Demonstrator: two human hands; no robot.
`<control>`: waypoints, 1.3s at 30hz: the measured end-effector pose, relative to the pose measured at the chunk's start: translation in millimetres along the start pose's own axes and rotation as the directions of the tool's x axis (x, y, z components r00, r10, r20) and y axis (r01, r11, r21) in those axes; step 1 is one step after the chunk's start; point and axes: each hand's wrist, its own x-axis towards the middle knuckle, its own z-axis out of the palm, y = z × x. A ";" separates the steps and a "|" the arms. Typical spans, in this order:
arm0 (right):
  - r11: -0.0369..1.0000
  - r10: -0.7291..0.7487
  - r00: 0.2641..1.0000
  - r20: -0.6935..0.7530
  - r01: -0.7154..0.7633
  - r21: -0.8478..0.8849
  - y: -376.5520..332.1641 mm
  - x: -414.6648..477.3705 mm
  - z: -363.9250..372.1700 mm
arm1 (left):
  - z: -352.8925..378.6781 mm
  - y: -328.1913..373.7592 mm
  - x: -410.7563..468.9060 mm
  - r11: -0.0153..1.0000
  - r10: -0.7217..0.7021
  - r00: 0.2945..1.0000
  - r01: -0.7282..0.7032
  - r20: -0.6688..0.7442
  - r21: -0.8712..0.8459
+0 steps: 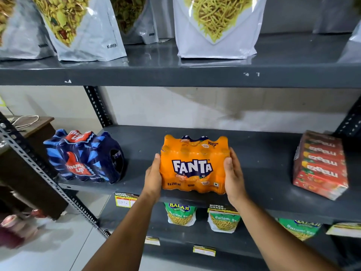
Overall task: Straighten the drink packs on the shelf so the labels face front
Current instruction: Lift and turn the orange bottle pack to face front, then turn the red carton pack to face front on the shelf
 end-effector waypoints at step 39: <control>0.273 0.240 0.971 0.006 -0.061 -0.960 -95.1 199.2 -334.7 | 427.1 -59.0 -127.7 0.951 -0.289 0.948 0.300 -0.131 0.077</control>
